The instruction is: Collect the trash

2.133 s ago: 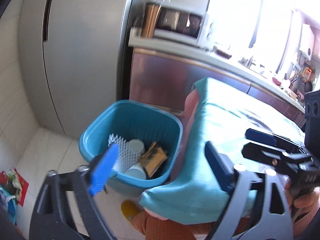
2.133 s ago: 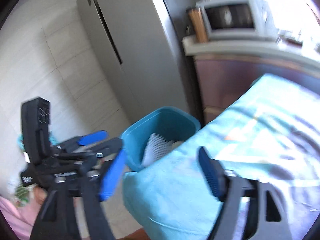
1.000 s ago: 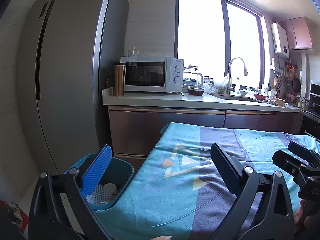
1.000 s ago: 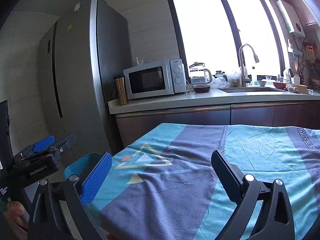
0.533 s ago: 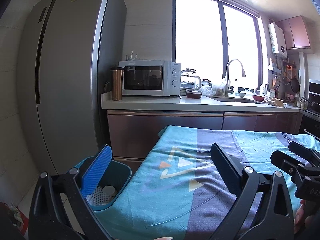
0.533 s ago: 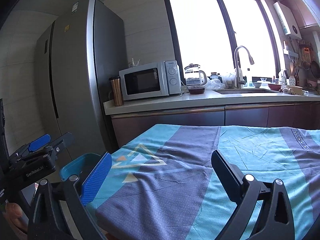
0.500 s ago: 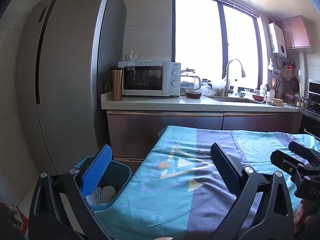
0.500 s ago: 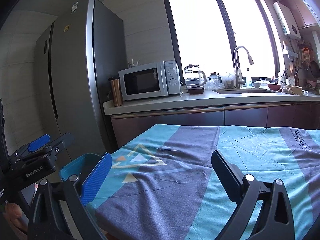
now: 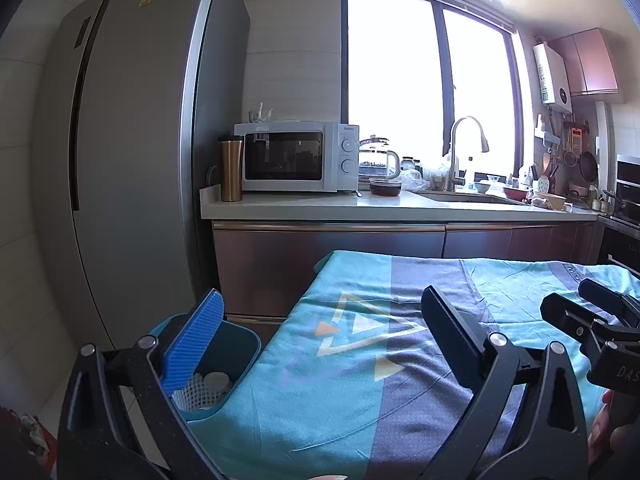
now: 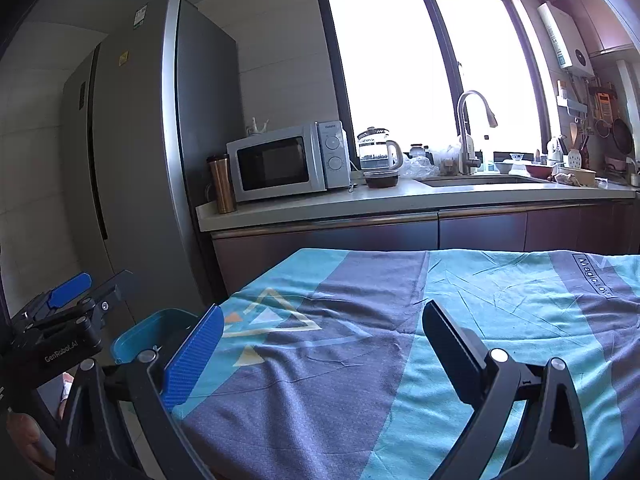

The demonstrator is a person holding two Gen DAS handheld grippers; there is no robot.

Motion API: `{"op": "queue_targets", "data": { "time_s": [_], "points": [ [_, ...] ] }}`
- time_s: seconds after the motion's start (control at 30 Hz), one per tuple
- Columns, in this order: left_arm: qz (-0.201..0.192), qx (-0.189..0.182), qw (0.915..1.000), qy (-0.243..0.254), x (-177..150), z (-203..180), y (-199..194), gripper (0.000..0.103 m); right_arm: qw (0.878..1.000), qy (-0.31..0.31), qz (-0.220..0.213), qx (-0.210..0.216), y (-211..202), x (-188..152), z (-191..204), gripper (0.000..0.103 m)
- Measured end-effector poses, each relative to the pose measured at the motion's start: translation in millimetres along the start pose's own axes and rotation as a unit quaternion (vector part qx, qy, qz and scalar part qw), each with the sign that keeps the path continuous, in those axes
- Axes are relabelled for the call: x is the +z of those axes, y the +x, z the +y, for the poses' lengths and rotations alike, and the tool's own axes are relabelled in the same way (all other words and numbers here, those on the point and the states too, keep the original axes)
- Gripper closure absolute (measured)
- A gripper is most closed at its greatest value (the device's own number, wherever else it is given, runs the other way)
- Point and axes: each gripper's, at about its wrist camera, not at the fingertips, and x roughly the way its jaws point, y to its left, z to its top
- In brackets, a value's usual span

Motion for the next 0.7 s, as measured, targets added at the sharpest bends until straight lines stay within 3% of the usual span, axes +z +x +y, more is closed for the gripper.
{"op": "queue_targets", "data": {
  "time_s": [0.7],
  "points": [
    [0.008, -0.001, 1.0000, 0.002, -4.1, -2.7, 3.6, 0.006, 1.000, -0.003, 0.000, -0.010, -0.9, 0.8, -4.0, 0.007]
  ]
}}
